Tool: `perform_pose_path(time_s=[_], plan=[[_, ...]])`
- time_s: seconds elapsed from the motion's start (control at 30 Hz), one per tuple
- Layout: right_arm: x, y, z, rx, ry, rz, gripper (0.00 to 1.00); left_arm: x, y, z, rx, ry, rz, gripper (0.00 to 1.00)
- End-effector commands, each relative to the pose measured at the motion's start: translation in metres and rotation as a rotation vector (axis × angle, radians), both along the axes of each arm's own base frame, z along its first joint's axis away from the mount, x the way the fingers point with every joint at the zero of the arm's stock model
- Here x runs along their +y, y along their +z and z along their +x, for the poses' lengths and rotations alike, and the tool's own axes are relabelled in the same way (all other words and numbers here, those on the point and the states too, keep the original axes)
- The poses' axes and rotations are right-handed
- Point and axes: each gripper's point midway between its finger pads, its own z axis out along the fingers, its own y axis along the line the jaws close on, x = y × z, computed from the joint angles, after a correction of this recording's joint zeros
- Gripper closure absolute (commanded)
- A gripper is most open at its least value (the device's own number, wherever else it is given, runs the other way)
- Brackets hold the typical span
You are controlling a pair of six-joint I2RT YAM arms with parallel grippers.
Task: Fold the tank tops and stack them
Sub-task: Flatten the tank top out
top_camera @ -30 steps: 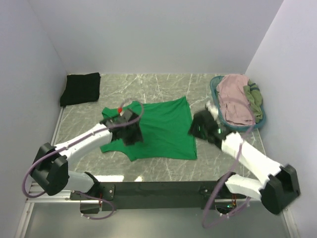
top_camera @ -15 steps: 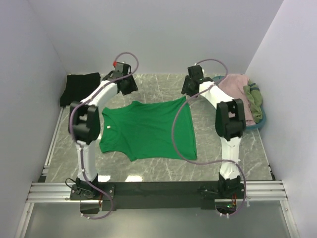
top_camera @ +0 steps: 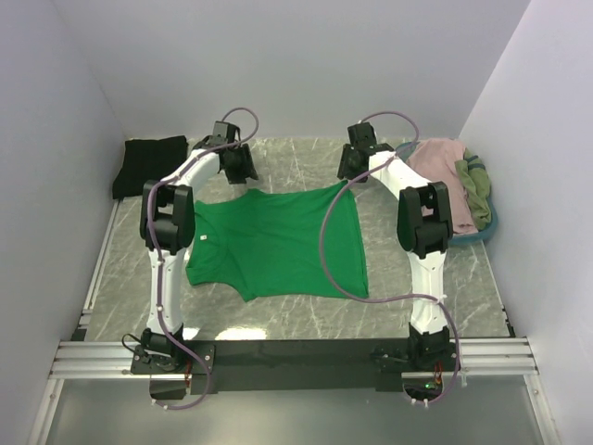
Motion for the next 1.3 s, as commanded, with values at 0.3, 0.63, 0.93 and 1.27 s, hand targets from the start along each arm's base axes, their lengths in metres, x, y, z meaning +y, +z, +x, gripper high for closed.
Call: perform_pose_path(time_s=[0.3,0.63,0.93,1.27], plan=[[-0.005,0.007,-0.002,-0.021,-0.002,0.001,0.59,-0.008,-0.011,-0.012,0.051,-0.076,0.004,0.49],[-0.003,0.007,-0.003,-0.025,-0.001,0.015,0.69,-0.019,-0.025,-0.014,0.061,-0.11,-0.011,0.49],[-0.006,0.012,-0.004,-0.037,-0.014,0.013,0.81,-0.012,-0.02,-0.004,0.033,-0.053,-0.016,0.99],[-0.033,0.036,-0.002,-0.133,-0.115,-0.045,1.0,0.026,0.014,0.022,-0.115,0.158,-0.037,0.99]])
